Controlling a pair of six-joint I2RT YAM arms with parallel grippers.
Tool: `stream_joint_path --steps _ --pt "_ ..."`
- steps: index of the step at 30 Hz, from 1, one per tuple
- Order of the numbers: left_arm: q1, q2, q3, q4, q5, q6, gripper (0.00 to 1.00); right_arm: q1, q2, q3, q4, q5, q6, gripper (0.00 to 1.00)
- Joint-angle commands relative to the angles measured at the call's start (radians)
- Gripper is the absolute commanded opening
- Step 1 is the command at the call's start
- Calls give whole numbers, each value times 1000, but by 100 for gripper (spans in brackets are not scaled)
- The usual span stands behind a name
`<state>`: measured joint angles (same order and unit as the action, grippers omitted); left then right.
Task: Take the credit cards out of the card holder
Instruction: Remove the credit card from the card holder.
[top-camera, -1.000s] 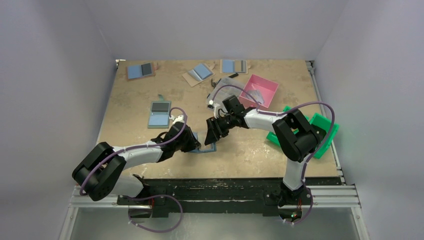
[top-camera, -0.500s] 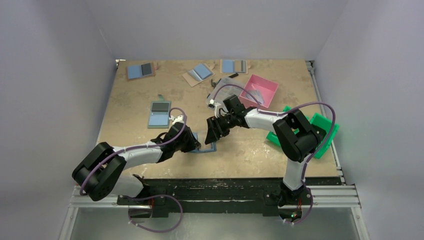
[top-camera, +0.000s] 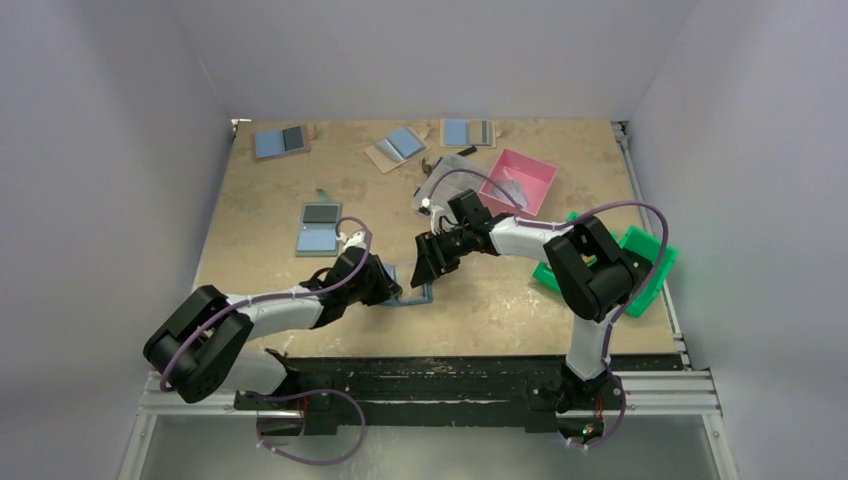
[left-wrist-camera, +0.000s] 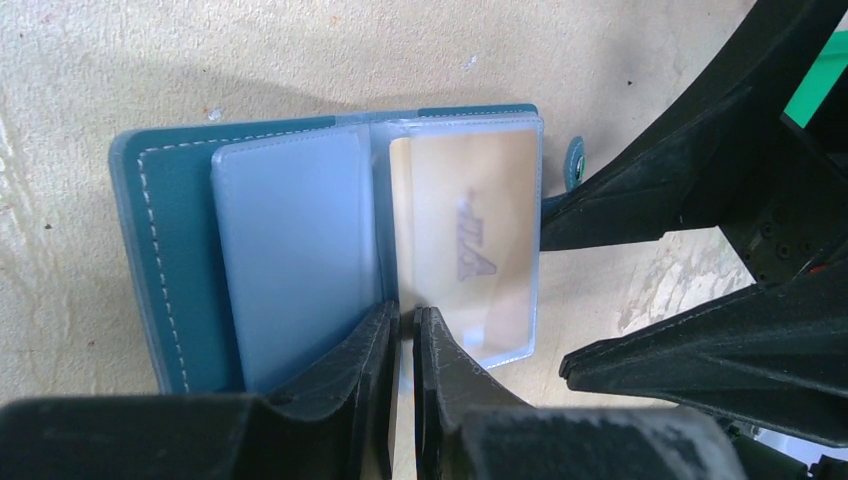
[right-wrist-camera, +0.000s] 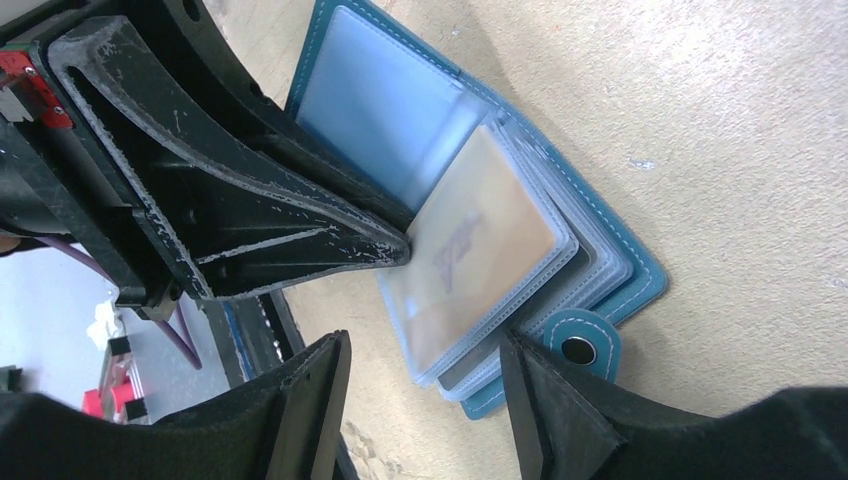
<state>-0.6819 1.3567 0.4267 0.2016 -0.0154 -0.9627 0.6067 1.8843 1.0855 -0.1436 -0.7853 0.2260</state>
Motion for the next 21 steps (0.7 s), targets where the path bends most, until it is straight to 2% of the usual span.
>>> stream_joint_path --steps 1,4,7,10,21 --pt "-4 28 -49 -7 55 -7 1 12 35 -7 23 -11 27 65" --pt "-1 28 -66 28 75 -17 3 13 42 -8 31 -33 39 63" --pt "2 29 -86 63 95 -26 4 12 44 -9 45 -74 46 48" --pt "4 31 -101 88 107 -33 4 11 40 -10 55 -117 51 37" --pt "5 24 -129 180 161 -47 5 11 51 -18 89 -176 77 38"
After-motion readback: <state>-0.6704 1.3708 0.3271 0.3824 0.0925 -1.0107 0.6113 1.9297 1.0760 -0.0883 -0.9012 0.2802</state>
